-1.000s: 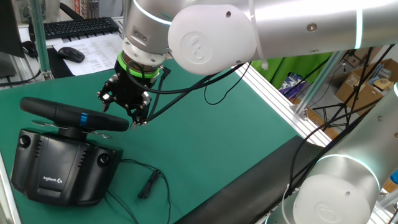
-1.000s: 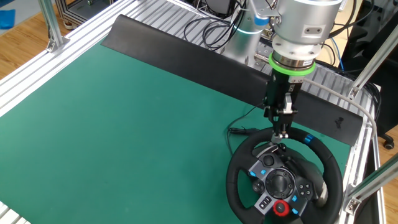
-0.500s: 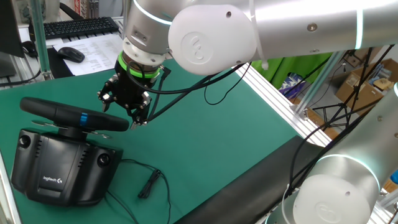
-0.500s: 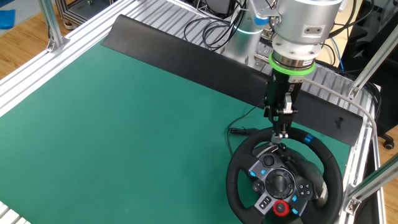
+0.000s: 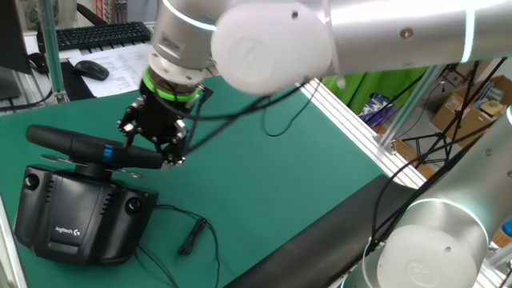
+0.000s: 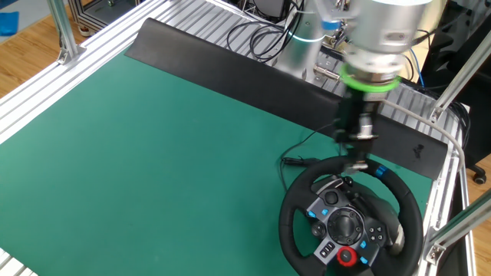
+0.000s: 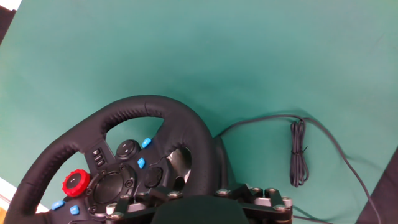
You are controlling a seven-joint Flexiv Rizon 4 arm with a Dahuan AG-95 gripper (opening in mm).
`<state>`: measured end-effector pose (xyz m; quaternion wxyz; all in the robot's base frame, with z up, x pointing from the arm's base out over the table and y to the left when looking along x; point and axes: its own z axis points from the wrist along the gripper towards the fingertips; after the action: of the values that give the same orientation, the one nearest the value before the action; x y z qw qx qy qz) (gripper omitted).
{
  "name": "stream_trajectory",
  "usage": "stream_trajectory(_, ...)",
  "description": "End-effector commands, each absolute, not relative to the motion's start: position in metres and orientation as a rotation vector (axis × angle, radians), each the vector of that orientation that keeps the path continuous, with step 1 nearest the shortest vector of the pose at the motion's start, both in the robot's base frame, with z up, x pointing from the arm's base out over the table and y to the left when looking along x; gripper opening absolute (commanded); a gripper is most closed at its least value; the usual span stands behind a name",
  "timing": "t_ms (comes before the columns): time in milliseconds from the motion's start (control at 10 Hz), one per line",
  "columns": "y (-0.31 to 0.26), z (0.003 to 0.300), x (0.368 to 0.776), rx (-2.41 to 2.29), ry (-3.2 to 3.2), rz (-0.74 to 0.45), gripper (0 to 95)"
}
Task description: Rotate the steering wheel 90 degrees counterclockwise
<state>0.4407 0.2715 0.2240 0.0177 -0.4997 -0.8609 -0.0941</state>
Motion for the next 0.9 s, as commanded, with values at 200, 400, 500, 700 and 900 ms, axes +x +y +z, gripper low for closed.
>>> stream_trajectory(200, 0.277, 0.224, 0.437, -1.583, -2.645, -0.294, 76.0)
stream_trajectory(400, 0.281, 0.219, 0.436, -1.604, -2.641, -0.306, 57.0)
stream_trajectory(500, 0.281, 0.218, 0.436, -1.606, -2.646, -0.310, 57.0)
stream_trajectory(700, 0.283, 0.211, 0.438, -1.643, -2.661, -0.353, 19.0)
stream_trajectory(900, 0.283, 0.209, 0.439, -1.630, -2.674, -0.347, 19.0)
